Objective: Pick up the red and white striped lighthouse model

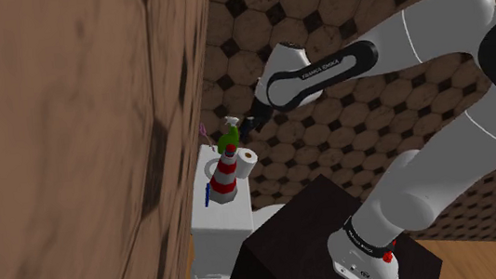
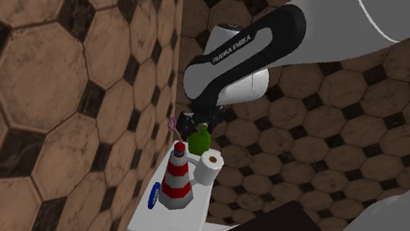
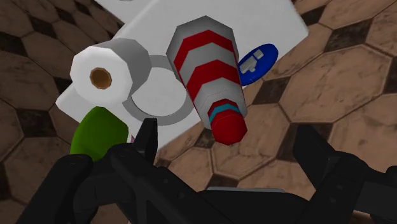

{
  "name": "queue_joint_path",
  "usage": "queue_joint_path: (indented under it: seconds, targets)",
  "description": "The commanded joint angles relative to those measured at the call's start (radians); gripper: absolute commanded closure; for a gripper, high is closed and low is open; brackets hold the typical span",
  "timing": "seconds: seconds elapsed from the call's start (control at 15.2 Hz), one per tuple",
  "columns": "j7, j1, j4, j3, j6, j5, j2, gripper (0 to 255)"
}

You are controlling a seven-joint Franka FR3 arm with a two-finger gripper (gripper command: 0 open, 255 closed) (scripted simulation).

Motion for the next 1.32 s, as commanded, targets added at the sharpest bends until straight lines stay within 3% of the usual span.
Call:
queue_joint_path:
  seconds: [0.0, 0.33, 0.99, 1.06, 1.25]
  targets:
    - [-0.010, 0.009, 0.027, 0.003, 0.075, 0.013, 0.087, 0]
    - [-0.037, 0.026, 0.121, 0.019, 0.221, 0.046, 0.295, 0]
    - [-0.062, 0.020, 0.118, 0.031, 0.322, 0.073, 0.393, 0]
    - [-0.062, 0.020, 0.118, 0.031, 0.321, 0.073, 0.393, 255]
    - [-0.062, 0.020, 0.119, 0.031, 0.321, 0.073, 0.394, 255]
